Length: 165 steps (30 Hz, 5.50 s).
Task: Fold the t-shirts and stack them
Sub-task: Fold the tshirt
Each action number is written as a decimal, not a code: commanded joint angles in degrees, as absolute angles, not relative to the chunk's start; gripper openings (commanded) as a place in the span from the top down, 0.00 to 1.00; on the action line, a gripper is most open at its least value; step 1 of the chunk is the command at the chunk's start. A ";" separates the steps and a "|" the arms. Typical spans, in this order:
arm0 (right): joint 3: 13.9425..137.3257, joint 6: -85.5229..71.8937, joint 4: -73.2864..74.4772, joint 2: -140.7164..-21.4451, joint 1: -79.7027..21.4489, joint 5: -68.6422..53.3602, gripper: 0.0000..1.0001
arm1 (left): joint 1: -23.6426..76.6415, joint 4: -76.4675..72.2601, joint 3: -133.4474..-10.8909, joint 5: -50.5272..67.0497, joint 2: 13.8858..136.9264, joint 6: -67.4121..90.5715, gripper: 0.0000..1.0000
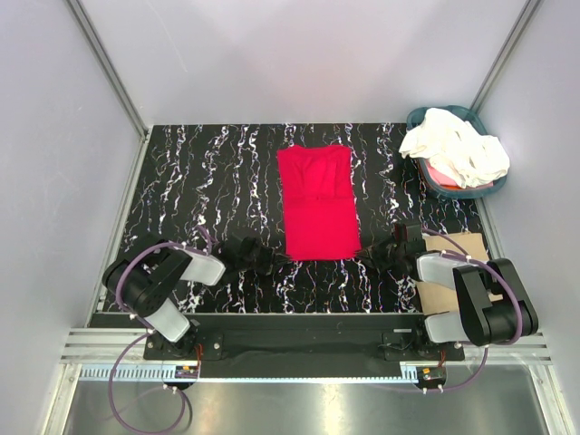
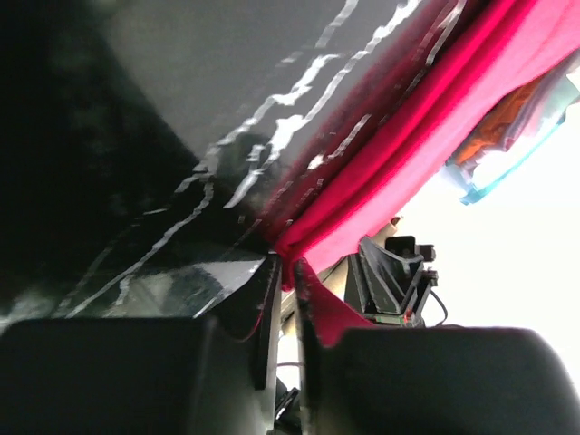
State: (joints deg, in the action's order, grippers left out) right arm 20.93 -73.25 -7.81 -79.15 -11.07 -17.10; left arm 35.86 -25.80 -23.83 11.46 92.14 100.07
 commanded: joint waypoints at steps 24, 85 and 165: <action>17.31 -61.00 27.31 -47.48 -11.77 -23.20 1.00 | 44.38 -8.09 -13.90 13.45 64.00 97.72 1.00; 80.94 -37.35 39.55 -108.19 -1.85 -42.10 1.00 | 19.16 13.54 -69.16 26.46 99.31 65.30 1.00; 56.86 -29.78 21.88 -100.82 -8.52 -50.09 0.71 | 25.40 13.01 -56.87 35.86 94.58 37.61 0.54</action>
State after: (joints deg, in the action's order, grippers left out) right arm 55.27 -30.41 19.75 -106.54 -6.92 -50.28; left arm 25.45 12.40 -57.80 37.43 100.71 38.98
